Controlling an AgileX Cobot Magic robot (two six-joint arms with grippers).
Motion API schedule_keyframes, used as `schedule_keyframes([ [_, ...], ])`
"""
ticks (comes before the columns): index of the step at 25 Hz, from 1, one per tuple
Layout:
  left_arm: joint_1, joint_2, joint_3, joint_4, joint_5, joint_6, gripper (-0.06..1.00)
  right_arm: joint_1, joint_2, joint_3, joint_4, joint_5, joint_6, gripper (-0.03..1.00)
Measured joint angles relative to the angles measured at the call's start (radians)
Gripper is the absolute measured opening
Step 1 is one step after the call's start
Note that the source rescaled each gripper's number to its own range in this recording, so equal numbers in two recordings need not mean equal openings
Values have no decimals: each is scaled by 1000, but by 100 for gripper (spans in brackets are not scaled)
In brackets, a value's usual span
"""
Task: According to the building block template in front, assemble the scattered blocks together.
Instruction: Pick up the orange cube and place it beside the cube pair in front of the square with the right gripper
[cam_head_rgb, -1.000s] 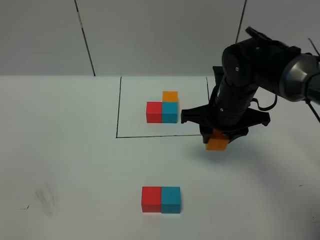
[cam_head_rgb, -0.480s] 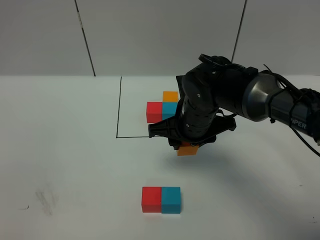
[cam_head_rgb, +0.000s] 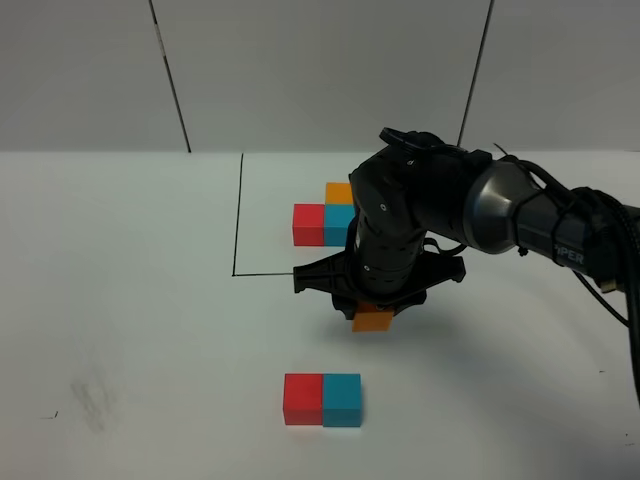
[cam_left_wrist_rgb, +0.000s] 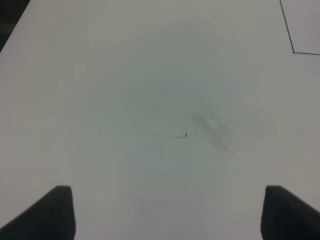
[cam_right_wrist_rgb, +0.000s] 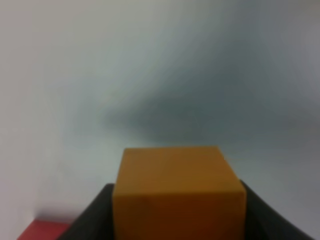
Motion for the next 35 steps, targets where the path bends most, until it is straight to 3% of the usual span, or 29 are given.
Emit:
schedule_keyframes([
  [14,0,0,0,0,0,0,99,17,53,0,53,-26,9,24],
  [35,0,0,0,0,0,0,99,59,80,0,18,4,204,24],
])
